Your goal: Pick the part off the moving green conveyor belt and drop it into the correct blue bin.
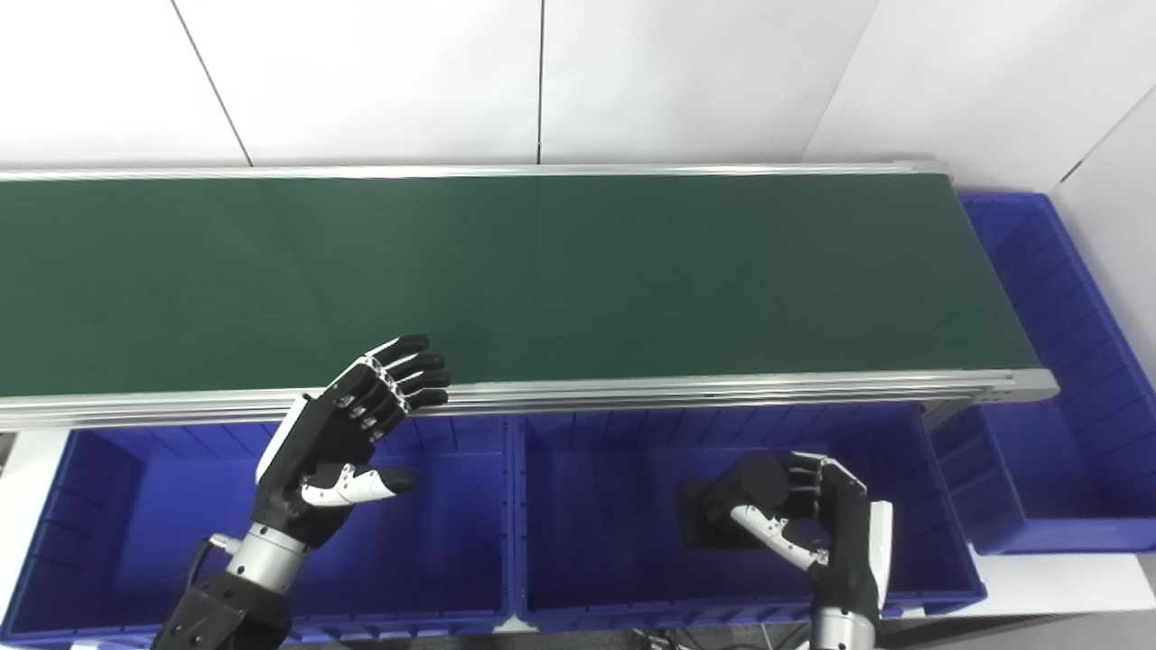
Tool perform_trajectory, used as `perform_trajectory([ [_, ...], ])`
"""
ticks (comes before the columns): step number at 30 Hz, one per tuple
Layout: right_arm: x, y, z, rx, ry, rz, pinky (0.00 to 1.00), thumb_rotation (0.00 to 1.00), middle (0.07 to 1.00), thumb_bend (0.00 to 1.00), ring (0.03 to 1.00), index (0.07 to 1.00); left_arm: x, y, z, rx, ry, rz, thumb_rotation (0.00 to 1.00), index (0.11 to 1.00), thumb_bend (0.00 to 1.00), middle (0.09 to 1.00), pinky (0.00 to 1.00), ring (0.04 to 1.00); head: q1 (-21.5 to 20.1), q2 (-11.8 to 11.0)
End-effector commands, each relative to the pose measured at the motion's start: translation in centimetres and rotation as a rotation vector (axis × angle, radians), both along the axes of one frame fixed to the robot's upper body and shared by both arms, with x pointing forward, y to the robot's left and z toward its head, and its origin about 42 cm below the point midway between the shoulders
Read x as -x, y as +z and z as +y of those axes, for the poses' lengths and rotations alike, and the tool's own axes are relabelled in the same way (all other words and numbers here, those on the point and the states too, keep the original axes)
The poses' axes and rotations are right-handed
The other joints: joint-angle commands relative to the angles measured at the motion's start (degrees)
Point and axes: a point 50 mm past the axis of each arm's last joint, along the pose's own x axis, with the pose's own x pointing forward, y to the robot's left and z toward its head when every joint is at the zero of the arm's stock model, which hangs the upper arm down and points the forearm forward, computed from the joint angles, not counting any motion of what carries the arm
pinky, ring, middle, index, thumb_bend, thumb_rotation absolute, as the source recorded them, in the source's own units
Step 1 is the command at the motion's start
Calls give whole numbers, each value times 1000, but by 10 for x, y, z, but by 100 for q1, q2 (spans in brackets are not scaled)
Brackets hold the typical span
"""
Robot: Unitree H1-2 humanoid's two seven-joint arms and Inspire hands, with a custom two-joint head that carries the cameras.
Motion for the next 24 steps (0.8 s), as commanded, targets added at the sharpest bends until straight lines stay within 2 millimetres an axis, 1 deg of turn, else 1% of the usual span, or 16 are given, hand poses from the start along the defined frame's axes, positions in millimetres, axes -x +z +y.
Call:
perform_trajectory([
  [1, -3, 15, 1, -21, 43, -63, 547, 95, 680, 739, 612, 711, -3, 8, 0, 0, -5, -47, 247, 810, 919, 778, 733, 754, 13, -5],
  [2, -3, 16, 1, -24, 66, -49, 608, 145, 735, 778, 679, 773, -4, 8, 0, -1, -5, -47, 250, 810, 919, 778, 732, 753, 20, -6],
  [3, -2, 17, 1, -19, 93, -33, 652, 179, 774, 791, 722, 813, -4, 8, 0, -2, -5, -47, 250, 810, 918, 778, 732, 753, 20, -6],
  [4, -1, 18, 1, -13, 115, -20, 745, 263, 851, 821, 811, 889, -4, 8, 0, -2, -5, -48, 251, 809, 917, 780, 731, 754, 15, -9],
  [6, -1, 20, 1, -13, 155, 3, 841, 348, 930, 862, 901, 963, -4, 8, -1, 0, -5, -48, 255, 810, 918, 781, 731, 755, 14, -12],
  [7, -2, 21, 1, -11, 170, 16, 898, 393, 972, 901, 947, 985, -4, 8, -1, 0, -5, -48, 255, 809, 926, 781, 732, 756, 14, -12],
  [9, -2, 23, 1, -5, 187, 33, 942, 443, 993, 947, 979, 997, -3, 8, -1, -3, -3, -48, 259, 810, 927, 782, 732, 756, 12, -15],
  [10, -2, 24, 1, -3, 193, 40, 966, 483, 999, 990, 996, 1000, -3, 8, -1, -2, -2, -47, 253, 809, 925, 780, 731, 755, 26, -15],
  [16, -2, 28, 2, -2, 201, 35, 968, 521, 1000, 1000, 999, 1000, -2, 9, -2, 4, -4, -44, 240, 807, 918, 782, 730, 755, 47, -27],
  [18, -2, 35, 4, -14, 204, 7, 965, 529, 1000, 1000, 997, 1000, -2, 9, -2, 4, -3, -44, 241, 808, 921, 781, 731, 754, 55, -39],
  [19, -2, 41, 6, -22, 206, -22, 964, 529, 1000, 1000, 996, 1000, -2, 8, -2, 0, -4, -46, 241, 808, 922, 781, 732, 754, 121, -76],
  [20, -2, 48, 9, -34, 210, -56, 943, 523, 998, 994, 985, 1000, -2, 7, -2, -1, -4, -46, 245, 810, 919, 783, 733, 757, 153, -90],
  [21, -2, 57, 13, -42, 218, -89, 928, 512, 994, 973, 977, 1000, -2, 6, -2, 0, -6, -46, 244, 810, 918, 783, 733, 757, 185, -110],
  [22, -2, 66, 18, -51, 230, -125, 913, 513, 986, 939, 964, 1000, -2, 5, -3, 0, -7, -47, 241, 809, 919, 784, 733, 758, 224, -124],
  [23, -2, 73, 22, -57, 238, -145, 892, 537, 964, 891, 943, 985, -2, 4, -3, 1, -7, -48, 242, 810, 920, 784, 733, 757, 237, -135],
  [24, -2, 78, 25, -64, 247, -164, 885, 545, 957, 875, 936, 980, -2, 4, -4, 2, -8, -48, 242, 811, 920, 784, 733, 756, 279, -155],
])
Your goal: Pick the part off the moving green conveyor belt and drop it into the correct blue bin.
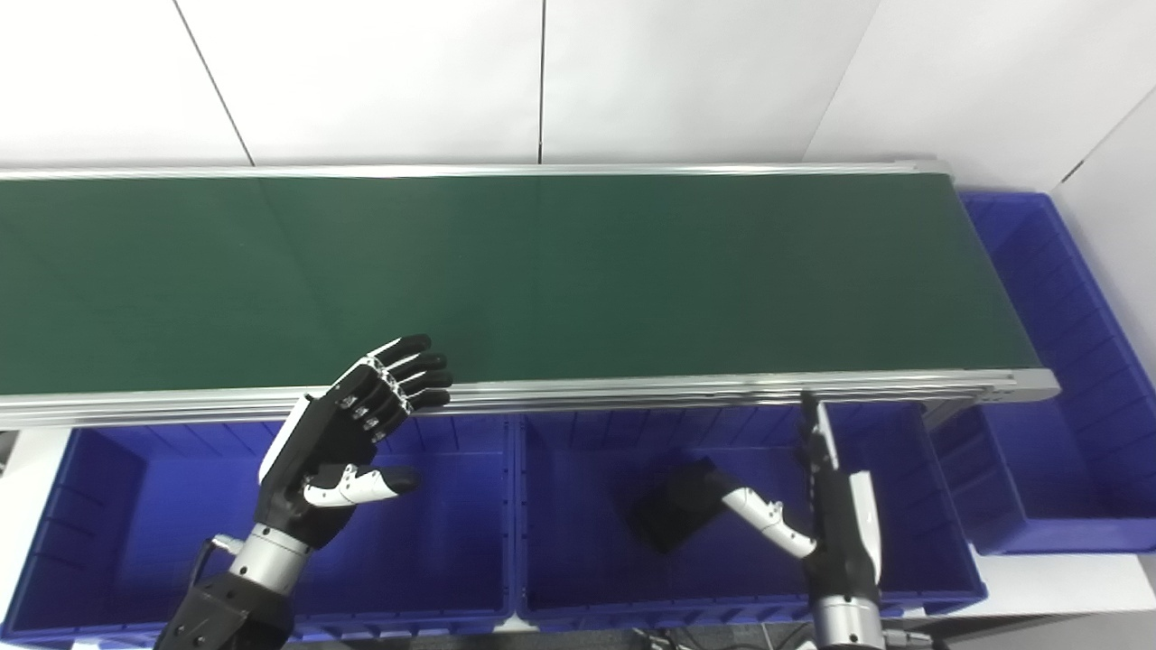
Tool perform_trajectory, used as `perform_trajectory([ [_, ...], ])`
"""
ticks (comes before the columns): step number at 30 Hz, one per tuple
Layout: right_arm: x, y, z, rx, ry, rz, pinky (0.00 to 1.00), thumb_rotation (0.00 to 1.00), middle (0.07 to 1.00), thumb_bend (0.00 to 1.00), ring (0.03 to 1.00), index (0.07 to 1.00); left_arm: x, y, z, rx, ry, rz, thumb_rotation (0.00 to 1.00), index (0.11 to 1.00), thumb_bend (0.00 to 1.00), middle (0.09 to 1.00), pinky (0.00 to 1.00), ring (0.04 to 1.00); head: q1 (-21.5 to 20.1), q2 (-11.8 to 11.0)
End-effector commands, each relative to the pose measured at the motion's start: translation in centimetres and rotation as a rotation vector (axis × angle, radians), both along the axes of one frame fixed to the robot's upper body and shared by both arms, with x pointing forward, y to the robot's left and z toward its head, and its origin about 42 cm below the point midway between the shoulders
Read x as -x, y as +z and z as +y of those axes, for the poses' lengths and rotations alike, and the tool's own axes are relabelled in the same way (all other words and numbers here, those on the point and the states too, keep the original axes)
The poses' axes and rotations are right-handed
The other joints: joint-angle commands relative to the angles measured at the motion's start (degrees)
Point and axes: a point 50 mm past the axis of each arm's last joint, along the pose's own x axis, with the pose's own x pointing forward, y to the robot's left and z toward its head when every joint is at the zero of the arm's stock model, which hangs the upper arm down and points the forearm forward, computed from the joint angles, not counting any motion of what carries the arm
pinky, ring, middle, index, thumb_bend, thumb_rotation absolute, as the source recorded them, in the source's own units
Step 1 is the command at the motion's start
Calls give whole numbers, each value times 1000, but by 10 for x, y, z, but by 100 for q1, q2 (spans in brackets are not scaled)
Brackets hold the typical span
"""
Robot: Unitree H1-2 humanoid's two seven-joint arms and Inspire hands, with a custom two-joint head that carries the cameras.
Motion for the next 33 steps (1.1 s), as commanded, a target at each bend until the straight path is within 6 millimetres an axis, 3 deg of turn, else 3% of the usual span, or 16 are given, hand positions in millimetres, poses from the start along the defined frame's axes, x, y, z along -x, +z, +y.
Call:
perform_trajectory([
  [1, -3, 21, 12, -41, 41, -103, 879, 551, 945, 852, 926, 969, -3, 6, -2, -2, -7, -57, 243, 811, 921, 784, 733, 756, 69, -29],
  [4, -9, 45, 33, -87, 137, -206, 822, 560, 900, 735, 879, 932, -3, 4, -5, -1, -11, -59, 247, 812, 923, 783, 736, 758, 248, -100],
  [8, -21, 61, 59, -97, 262, -263, 807, 586, 862, 704, 845, 900, -1, 0, -9, 5, -8, -61, 246, 810, 931, 779, 733, 750, 489, -194],
  [12, -34, 64, 79, -105, 371, -254, 791, 598, 846, 705, 830, 888, 2, -3, -14, -2, -4, -67, 255, 809, 932, 782, 733, 752, 752, -295],
  [17, -48, 52, 91, -106, 478, -238, 778, 602, 849, 708, 827, 890, 7, -6, -22, 2, 4, -60, 256, 812, 938, 787, 729, 753, 1012, -399],
  [25, -60, 26, 84, -177, 592, -166, 826, 576, 882, 884, 874, 924, 13, -9, -31, -23, 11, -65, 264, 821, 928, 798, 728, 759, 1421, -596],
  [33, -54, -2, 56, -185, 583, -136, 790, 555, 878, 871, 861, 922, 13, -15, -43, -41, 16, -74, 260, 826, 913, 814, 742, 779, 1684, -744],
])
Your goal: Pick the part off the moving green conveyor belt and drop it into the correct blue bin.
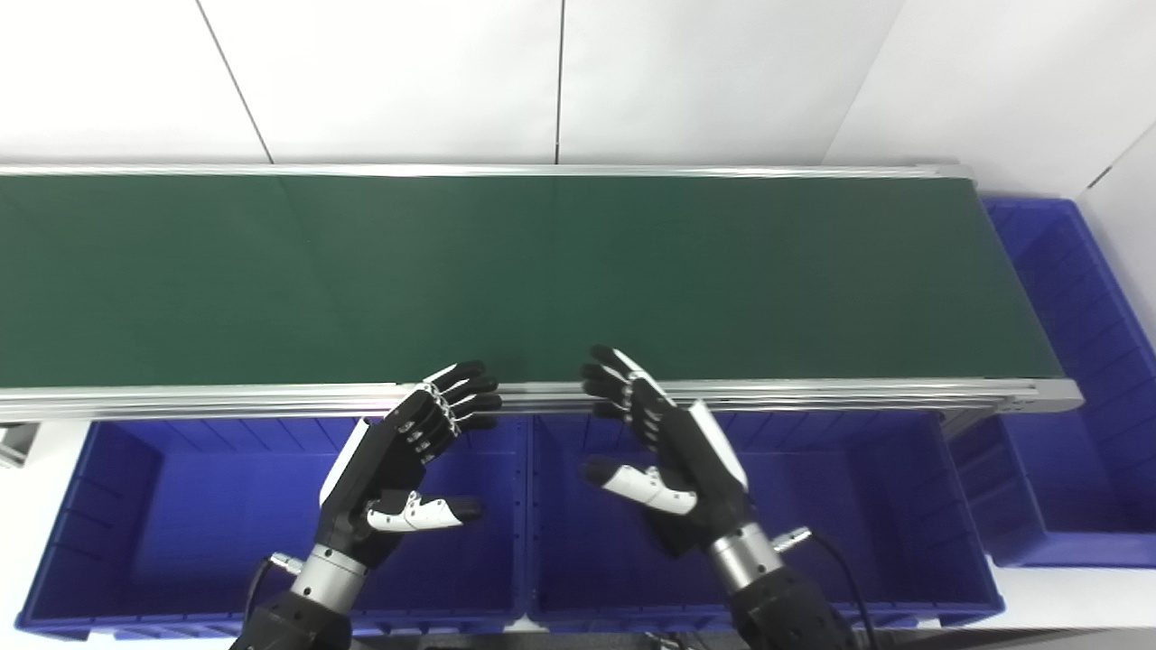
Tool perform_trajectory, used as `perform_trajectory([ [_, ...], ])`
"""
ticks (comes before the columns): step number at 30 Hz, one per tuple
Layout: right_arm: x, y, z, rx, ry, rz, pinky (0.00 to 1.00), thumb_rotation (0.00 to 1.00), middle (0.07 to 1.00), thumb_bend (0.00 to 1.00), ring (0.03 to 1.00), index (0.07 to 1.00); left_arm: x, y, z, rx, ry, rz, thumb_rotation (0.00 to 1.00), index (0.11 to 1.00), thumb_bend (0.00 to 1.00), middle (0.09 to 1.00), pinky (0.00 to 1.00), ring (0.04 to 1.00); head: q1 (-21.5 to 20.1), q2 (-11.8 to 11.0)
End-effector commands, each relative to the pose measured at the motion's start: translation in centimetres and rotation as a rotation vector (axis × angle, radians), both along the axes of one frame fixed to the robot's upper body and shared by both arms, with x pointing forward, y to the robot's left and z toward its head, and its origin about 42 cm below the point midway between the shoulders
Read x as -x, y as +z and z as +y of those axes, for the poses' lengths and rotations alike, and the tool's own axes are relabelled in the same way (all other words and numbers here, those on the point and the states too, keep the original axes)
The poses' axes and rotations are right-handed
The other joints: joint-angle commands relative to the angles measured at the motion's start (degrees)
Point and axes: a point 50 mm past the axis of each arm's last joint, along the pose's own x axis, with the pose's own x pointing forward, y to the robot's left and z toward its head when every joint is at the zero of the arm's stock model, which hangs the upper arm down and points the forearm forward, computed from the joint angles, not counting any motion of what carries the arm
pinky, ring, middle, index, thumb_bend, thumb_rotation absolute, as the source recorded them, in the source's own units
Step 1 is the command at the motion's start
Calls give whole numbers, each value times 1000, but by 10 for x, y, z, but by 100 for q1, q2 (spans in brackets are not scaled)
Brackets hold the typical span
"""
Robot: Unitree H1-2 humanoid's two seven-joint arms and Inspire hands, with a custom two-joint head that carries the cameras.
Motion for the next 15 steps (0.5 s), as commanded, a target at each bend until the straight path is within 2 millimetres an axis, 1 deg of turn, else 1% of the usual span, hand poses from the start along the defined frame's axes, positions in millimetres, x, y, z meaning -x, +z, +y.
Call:
perform_trajectory([
  [1, 3, 7, -2, -45, 7, -86, 784, 535, 878, 858, 859, 921, -3, 7, -6, 9, 2, -61, 260, 824, 915, 818, 746, 784, 27, 0],
  [4, 9, 6, -9, -36, -6, -94, 782, 508, 884, 843, 862, 923, -3, 7, -9, 8, 10, -62, 257, 822, 915, 827, 750, 795, 39, -20],
  [9, 13, 6, -12, -23, -13, -106, 790, 470, 883, 828, 868, 922, -2, 7, -10, -1, 16, -57, 263, 829, 910, 839, 786, 817, 64, -50],
  [15, 15, 5, -14, -1, -12, -108, 807, 461, 889, 840, 875, 924, -3, 5, -11, -5, 17, -58, 269, 830, 914, 843, 792, 823, 78, -82],
])
